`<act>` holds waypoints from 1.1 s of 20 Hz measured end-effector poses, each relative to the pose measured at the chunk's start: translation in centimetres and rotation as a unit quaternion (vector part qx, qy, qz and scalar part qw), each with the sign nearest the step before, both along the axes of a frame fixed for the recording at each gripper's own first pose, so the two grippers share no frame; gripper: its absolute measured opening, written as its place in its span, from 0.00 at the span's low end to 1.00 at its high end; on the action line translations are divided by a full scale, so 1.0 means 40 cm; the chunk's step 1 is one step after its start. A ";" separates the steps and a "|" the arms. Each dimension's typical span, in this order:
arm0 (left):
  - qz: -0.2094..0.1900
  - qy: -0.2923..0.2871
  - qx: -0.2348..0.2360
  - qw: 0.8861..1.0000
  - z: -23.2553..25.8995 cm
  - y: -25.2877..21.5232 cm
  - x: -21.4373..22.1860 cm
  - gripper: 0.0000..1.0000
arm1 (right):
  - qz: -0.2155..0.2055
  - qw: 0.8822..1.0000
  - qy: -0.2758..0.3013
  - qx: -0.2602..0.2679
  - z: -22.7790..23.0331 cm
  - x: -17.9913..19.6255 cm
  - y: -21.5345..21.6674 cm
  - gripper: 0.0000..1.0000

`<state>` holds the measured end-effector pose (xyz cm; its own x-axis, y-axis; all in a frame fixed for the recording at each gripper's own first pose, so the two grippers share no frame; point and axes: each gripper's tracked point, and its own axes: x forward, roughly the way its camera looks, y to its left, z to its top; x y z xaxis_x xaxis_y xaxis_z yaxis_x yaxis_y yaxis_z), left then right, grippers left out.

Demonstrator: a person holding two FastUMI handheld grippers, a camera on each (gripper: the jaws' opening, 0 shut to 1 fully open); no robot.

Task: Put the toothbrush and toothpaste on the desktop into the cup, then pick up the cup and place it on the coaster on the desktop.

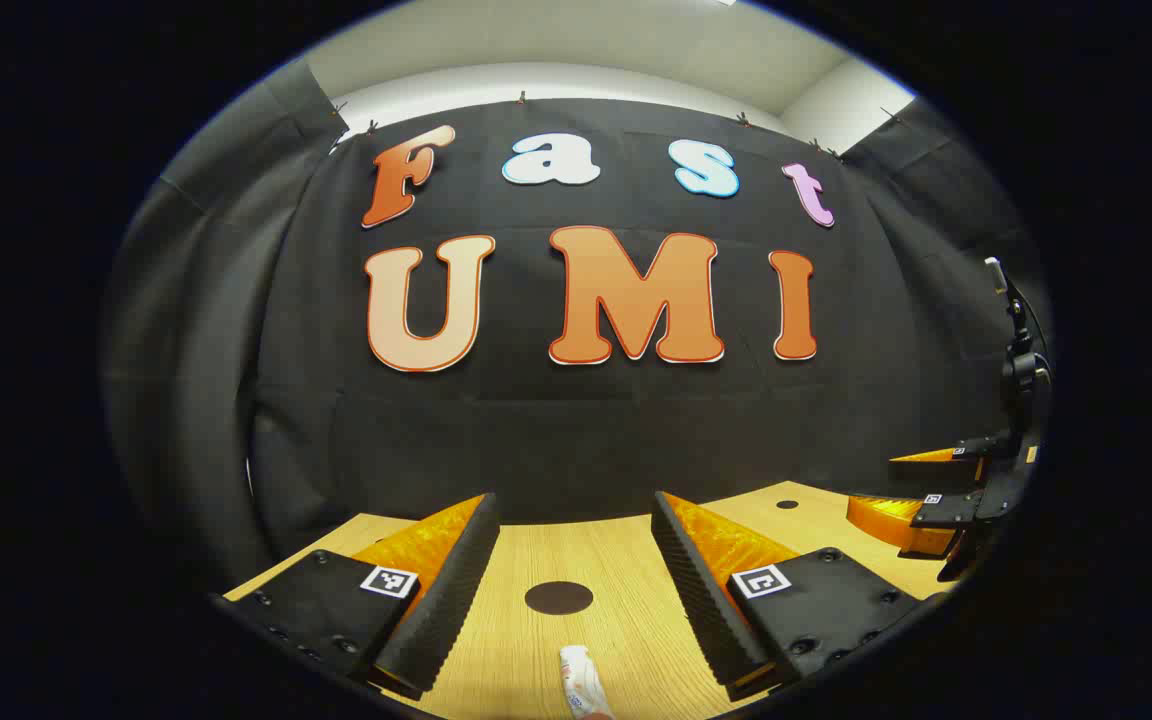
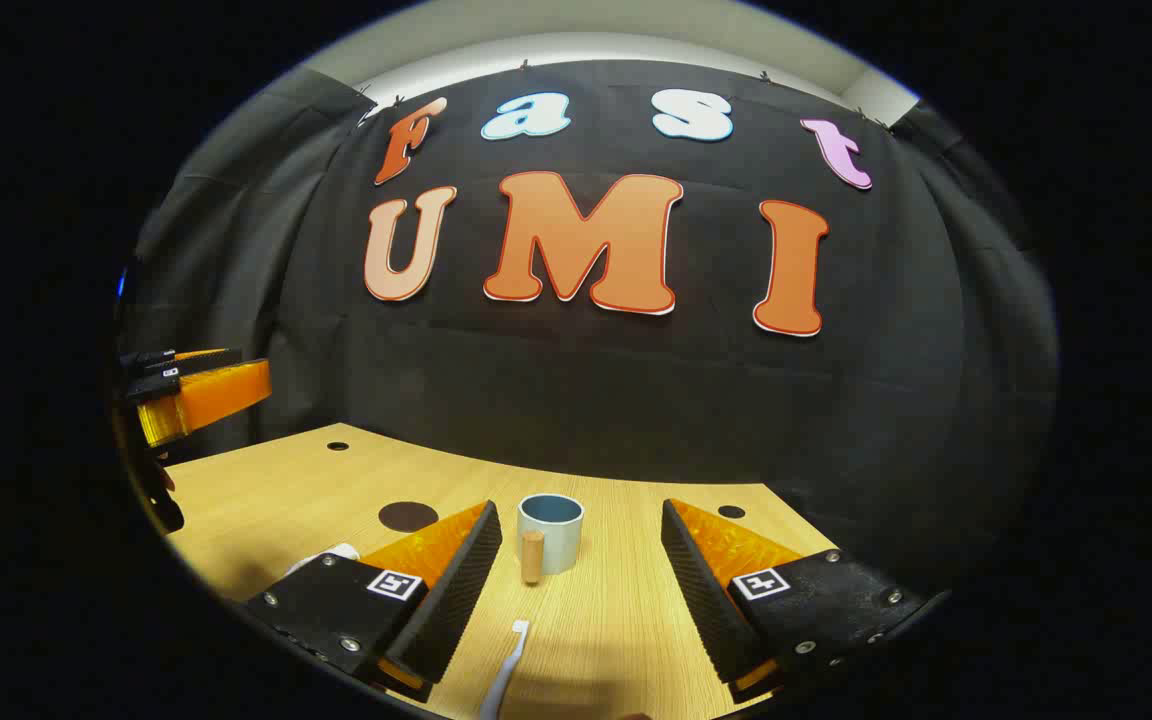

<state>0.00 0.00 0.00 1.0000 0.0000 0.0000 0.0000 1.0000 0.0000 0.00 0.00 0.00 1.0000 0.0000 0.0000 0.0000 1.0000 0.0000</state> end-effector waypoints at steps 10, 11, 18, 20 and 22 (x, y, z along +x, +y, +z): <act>0.001 0.026 0.002 1.000 -0.032 0.005 0.012 0.98 | 0.007 1.000 0.018 0.001 0.004 -0.002 -0.001 0.97; 0.004 0.032 0.004 0.999 -0.034 0.008 0.015 0.98 | 0.010 1.000 0.022 0.001 0.004 0.000 0.001 0.97; 0.008 0.084 0.017 0.996 -0.093 0.013 0.050 0.98 | 0.037 0.997 0.073 0.000 -0.031 0.021 0.033 0.96; 0.002 0.123 0.004 0.992 -0.147 0.008 0.062 0.98 | 0.042 0.994 0.104 0.015 -0.067 0.030 0.041 0.92; 0.000 0.164 0.000 0.986 -0.203 0.013 0.068 0.98 | 0.048 0.989 0.138 0.026 -0.104 0.041 0.054 0.89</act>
<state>2.72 0.51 -8.11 0.9462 -0.0003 -0.3237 0.0004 1.0000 0.0002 1.63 2.16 -4.18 0.9572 0.1029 -0.2706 -0.0886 0.9940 0.0646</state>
